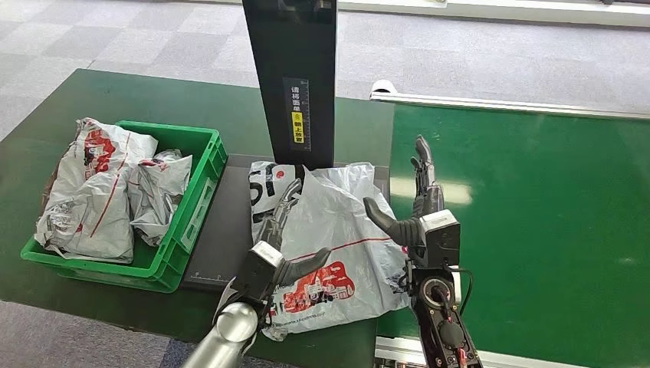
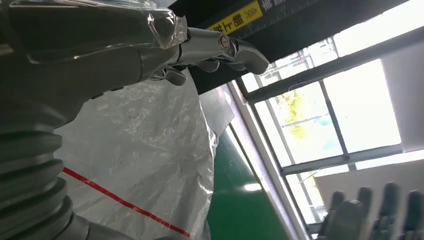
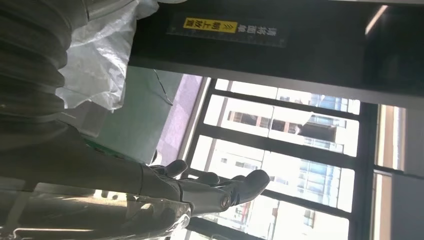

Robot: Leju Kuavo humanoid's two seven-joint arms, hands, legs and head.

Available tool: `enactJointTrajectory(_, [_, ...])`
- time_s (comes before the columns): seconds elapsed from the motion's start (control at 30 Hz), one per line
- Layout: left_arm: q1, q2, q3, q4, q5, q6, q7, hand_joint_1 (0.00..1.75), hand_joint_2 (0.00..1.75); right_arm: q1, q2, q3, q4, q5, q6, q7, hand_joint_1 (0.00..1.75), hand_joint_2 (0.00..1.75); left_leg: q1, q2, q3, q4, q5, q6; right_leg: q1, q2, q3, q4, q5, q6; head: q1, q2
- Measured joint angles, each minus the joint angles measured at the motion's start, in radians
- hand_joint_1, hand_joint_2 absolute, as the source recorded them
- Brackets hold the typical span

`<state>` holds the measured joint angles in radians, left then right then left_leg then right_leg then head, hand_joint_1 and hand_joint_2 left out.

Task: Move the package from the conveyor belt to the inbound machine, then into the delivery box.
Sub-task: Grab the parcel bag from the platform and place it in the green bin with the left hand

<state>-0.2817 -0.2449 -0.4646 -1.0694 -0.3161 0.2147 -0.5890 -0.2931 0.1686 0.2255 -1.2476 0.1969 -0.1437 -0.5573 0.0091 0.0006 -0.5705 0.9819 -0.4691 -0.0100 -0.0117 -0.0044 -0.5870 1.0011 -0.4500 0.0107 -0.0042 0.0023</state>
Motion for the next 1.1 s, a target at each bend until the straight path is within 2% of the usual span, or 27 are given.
enactJointTrajectory(0.1, [-0.011, -0.002, -0.009, 0.017, -0.033, 0.011, 0.009, 0.0, 1.75, 0.016, 0.0, -0.009, -0.038, -0.003, -0.011, -0.003, 0.0, 1.75, 0.0, 0.0, 0.0, 0.0, 0.0, 0.0, 0.0, 0.0, 0.0, 0.0, 0.0, 0.0, 0.0, 0.0])
enactJointTrajectory(0.23, [-0.103, -0.033, -0.099, 0.15, -0.352, 0.137, 0.134, 0.0, 1.75, 0.14, -0.001, -0.088, -0.347, -0.018, -0.068, -0.024, 0.0, 1.75, -0.001, 0.0, -0.002, 0.0, -0.001, 0.001, -0.001, 0.0, -0.001, 0.0, 0.0, 0.0, 0.0, 0.0])
enactJointTrajectory(0.53, [-0.139, -0.055, -0.136, 0.215, -0.395, 0.146, 0.151, 0.0, 1.75, 0.188, 0.0, -0.113, -0.462, -0.019, -0.079, -0.04, 0.0, 1.75, -0.001, 0.001, -0.001, 0.0, -0.001, 0.001, -0.001, 0.001, -0.001, 0.0, 0.0, 0.0, 0.0, 0.0])
enactJointTrajectory(0.83, [-0.18, -0.084, -0.159, 0.317, -0.488, 0.107, 0.205, 0.0, 1.75, 0.216, 0.006, -0.115, -0.543, -0.015, -0.076, -0.05, 0.0, 1.75, -0.001, 0.001, -0.001, 0.0, -0.001, 0.001, -0.001, 0.001, -0.001, 0.0, 0.0, 0.0, 0.0, 0.0])
enactJointTrajectory(1.1, [-0.206, -0.097, -0.167, 0.414, -0.558, -0.018, 0.257, 0.0, 1.75, 0.206, 0.017, -0.116, -0.545, -0.001, -0.052, -0.029, 0.0, 1.75, -0.001, 0.001, -0.001, 0.0, -0.001, 0.001, -0.001, 0.001, -0.001, 0.0, 0.0, 0.0, 0.0, 0.0])
